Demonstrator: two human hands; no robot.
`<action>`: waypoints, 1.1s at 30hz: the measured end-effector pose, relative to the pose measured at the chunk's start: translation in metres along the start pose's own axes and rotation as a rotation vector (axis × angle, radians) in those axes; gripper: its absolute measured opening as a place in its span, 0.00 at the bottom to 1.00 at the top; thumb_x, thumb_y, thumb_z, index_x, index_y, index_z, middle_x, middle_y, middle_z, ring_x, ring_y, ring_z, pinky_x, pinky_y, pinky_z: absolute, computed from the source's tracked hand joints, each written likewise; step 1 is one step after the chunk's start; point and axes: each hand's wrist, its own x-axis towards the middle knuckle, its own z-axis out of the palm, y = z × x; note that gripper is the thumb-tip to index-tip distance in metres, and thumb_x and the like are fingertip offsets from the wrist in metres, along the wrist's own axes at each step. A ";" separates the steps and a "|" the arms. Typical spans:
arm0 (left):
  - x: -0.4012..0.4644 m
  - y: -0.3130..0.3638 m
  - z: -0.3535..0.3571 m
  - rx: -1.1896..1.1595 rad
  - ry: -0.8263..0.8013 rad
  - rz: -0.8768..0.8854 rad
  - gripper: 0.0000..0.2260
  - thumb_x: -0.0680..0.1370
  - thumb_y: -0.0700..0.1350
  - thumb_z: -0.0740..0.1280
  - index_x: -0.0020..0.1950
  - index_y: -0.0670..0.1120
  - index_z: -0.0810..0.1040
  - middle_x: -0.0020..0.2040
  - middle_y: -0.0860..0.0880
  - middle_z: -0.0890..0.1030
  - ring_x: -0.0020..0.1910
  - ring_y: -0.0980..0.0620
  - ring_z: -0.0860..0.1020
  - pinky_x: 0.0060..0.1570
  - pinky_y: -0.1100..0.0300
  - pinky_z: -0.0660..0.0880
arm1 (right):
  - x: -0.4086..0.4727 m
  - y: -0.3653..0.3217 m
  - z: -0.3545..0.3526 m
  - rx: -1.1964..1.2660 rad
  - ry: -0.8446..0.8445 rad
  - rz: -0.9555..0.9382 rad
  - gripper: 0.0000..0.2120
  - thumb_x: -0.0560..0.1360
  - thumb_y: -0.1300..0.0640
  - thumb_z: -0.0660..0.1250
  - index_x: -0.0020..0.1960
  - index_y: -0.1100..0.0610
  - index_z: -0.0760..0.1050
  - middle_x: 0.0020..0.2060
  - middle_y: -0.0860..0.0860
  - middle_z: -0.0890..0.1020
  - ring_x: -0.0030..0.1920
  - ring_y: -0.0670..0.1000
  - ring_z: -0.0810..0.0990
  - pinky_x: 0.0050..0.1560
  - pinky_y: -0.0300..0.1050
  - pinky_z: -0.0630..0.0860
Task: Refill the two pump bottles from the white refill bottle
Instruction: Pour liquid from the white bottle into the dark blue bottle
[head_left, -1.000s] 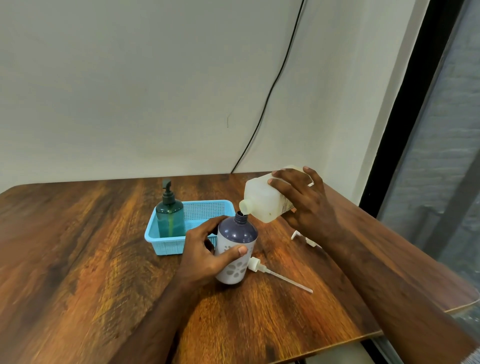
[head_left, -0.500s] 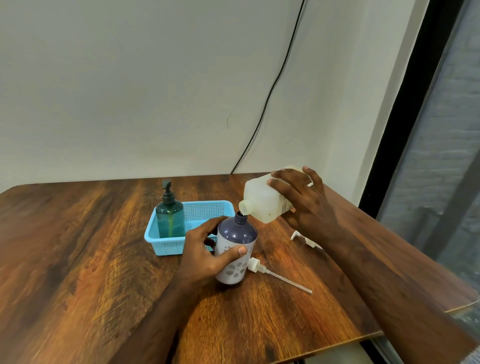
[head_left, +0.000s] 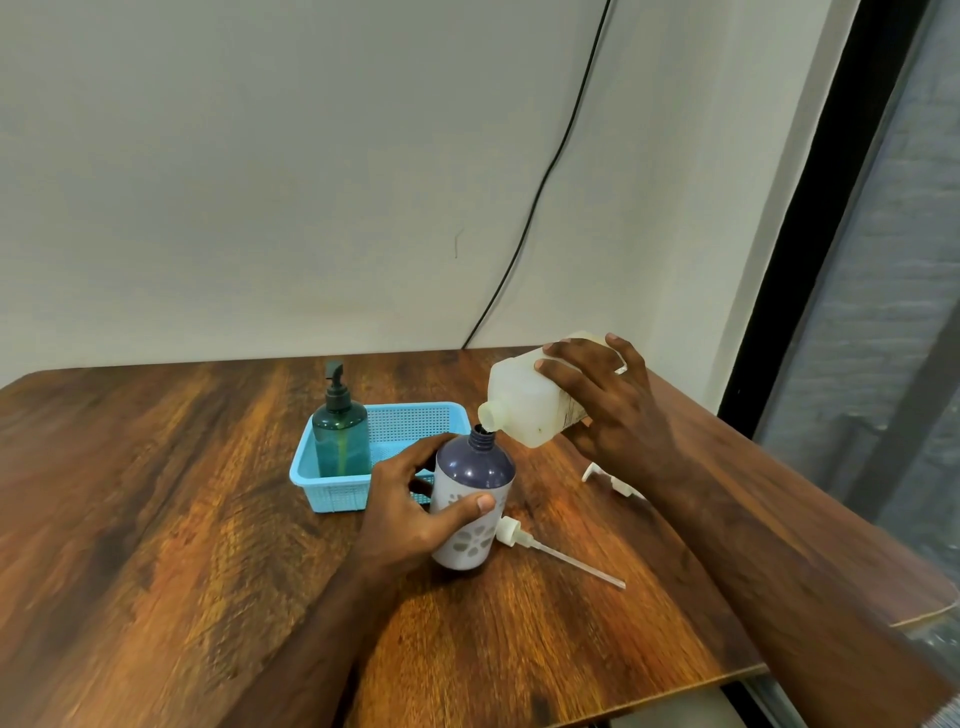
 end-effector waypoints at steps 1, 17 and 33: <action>0.000 0.000 0.000 0.001 -0.001 0.000 0.23 0.63 0.61 0.75 0.57 0.63 0.76 0.54 0.68 0.81 0.54 0.63 0.80 0.45 0.72 0.75 | 0.000 0.000 0.000 -0.004 0.002 0.001 0.30 0.70 0.50 0.71 0.69 0.51 0.65 0.67 0.57 0.77 0.67 0.60 0.75 0.69 0.70 0.63; 0.001 0.000 0.001 -0.007 -0.003 -0.010 0.24 0.63 0.62 0.74 0.58 0.61 0.76 0.53 0.63 0.82 0.54 0.64 0.80 0.45 0.73 0.74 | 0.001 -0.002 -0.003 -0.004 0.010 0.004 0.31 0.70 0.50 0.72 0.69 0.51 0.65 0.66 0.58 0.77 0.67 0.61 0.76 0.69 0.71 0.63; 0.000 0.002 0.000 0.012 0.001 0.009 0.22 0.63 0.60 0.75 0.56 0.64 0.75 0.52 0.71 0.80 0.53 0.65 0.79 0.45 0.73 0.75 | 0.001 -0.001 -0.002 0.001 0.005 0.001 0.29 0.71 0.50 0.71 0.69 0.51 0.65 0.66 0.58 0.78 0.66 0.61 0.76 0.69 0.70 0.62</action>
